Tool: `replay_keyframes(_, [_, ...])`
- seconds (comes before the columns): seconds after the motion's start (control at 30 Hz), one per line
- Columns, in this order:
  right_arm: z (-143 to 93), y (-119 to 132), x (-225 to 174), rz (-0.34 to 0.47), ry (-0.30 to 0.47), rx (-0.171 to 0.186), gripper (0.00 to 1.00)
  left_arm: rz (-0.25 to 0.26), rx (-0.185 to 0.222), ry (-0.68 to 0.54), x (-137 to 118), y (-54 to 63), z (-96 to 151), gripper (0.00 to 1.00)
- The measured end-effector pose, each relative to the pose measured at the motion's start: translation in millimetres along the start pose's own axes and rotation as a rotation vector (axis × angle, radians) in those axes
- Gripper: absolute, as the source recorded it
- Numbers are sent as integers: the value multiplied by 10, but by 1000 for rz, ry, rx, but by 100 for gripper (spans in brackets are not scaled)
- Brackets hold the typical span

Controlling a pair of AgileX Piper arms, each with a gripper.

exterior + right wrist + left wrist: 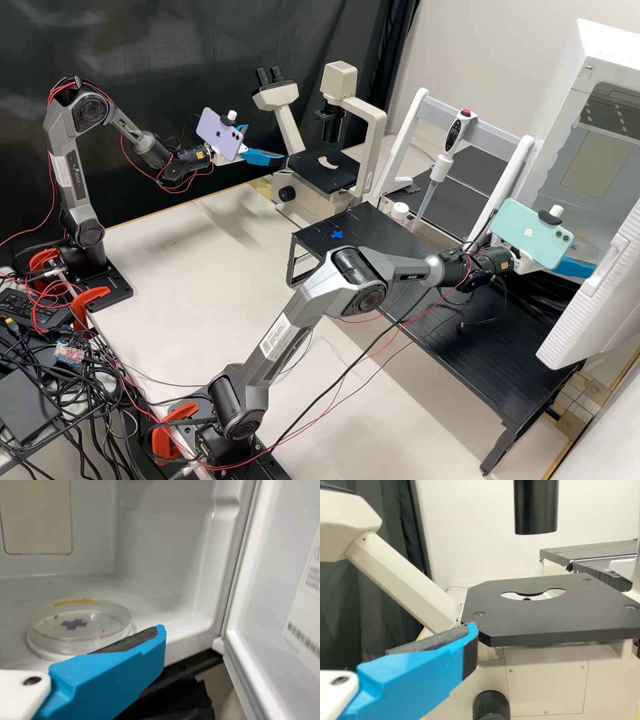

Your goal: Move the petri dish to the microscope

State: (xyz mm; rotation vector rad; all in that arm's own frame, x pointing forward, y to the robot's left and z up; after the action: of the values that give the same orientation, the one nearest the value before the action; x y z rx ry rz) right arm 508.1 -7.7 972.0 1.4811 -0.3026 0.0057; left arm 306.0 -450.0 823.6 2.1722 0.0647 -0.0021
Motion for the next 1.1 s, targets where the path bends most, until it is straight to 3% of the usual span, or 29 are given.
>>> replay_keyframes(0.37, [-117, 79, 62, 7, 17, 1, 100, 0, 0, 0, 0, 0, 0, 100])
replay_keyframes(0.67, [-64, -111, 177, -54, -19, 4, 100, 0, 0, 0, 0, 0, 0, 100])
replay_keyframes(1.03, [-38, -151, 253, -43, -21, 32, 100, 0, 0, 0, 0, 0, 0, 100])
replay_keyframes(1.1, [-37, -149, 259, -40, -21, 23, 100, 0, 0, 0, 0, 0, 0, 100])
